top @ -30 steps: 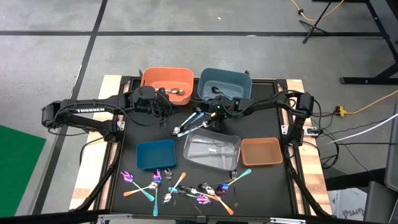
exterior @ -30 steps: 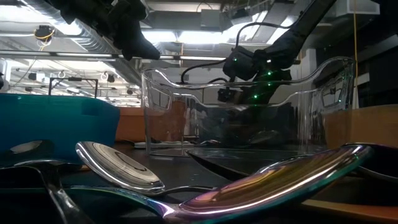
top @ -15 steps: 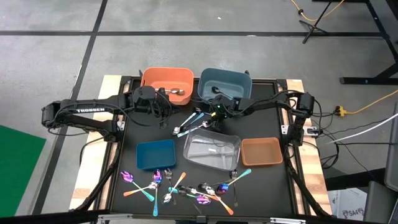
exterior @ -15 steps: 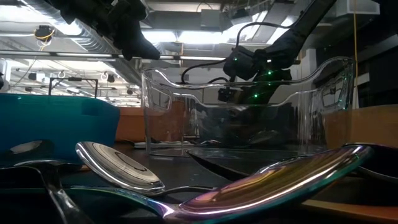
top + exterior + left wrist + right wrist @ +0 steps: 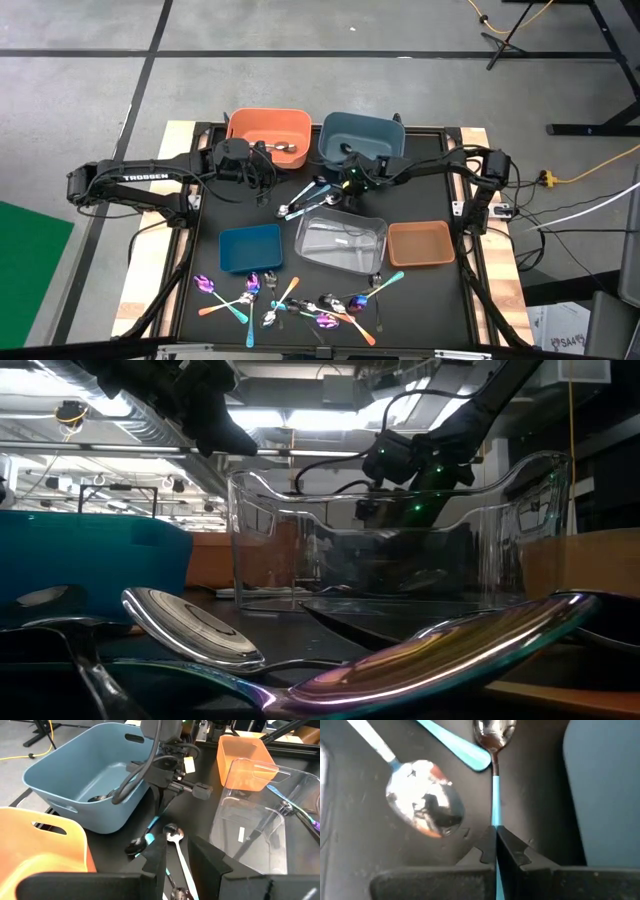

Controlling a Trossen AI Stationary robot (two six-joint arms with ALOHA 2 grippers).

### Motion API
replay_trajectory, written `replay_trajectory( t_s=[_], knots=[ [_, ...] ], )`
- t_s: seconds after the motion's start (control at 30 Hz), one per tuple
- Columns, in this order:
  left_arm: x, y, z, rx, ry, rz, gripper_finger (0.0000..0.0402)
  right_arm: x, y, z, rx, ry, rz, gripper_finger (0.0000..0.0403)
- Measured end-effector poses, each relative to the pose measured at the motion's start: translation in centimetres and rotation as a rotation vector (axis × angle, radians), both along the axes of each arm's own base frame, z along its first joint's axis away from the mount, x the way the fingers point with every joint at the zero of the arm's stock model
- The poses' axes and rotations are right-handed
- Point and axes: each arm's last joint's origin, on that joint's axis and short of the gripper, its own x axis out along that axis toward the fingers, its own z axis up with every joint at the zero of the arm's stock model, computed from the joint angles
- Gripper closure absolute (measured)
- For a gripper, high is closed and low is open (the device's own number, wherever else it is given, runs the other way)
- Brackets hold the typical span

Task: Sort silverware by color (type)
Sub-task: Put the blue spoon into the light blue bin

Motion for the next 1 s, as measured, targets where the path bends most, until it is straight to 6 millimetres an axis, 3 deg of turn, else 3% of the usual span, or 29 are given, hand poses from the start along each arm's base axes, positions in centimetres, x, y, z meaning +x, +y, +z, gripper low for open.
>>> replay_trajectory(
  t_s=[0.83, 1.0],
  knots=[
    [0.0, 0.0, 0.0, 0.001, 0.0, -0.001, 0.0329, -0.04, 0.15, 0.01, 0.038, -0.001, 0.022, 0.0402],
    [0.0, 0.01, 0.0, 0.001, 0.0, -0.001, 0.0329, 0.03, 0.14, 0.06, 0.038, -0.011, 0.024, 0.0376]
  ],
)
